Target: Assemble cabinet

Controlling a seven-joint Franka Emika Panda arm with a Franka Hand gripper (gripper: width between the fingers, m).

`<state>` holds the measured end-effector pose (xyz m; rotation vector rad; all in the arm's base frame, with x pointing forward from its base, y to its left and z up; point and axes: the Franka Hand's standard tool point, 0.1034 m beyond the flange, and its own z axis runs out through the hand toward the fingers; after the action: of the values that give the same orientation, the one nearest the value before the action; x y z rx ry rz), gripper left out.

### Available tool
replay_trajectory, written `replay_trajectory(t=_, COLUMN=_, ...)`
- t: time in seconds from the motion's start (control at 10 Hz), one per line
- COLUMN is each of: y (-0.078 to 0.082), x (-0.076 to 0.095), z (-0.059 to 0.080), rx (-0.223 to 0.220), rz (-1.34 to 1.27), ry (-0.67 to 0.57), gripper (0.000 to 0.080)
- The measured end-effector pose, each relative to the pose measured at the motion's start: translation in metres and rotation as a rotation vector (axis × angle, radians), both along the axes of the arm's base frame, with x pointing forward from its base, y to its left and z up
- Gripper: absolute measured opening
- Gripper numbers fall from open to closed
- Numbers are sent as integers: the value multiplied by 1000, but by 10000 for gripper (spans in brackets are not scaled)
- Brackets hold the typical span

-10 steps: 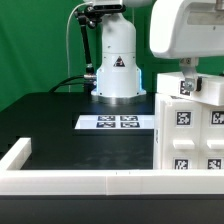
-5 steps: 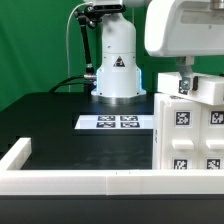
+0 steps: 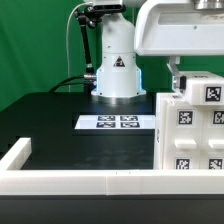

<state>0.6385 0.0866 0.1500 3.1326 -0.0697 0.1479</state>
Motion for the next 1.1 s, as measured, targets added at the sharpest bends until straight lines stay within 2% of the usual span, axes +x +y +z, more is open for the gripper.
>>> replay_trajectory(t=1.1, y=-16, x=3, z=1, rx=54, rz=-684, ry=-19, gripper=564)
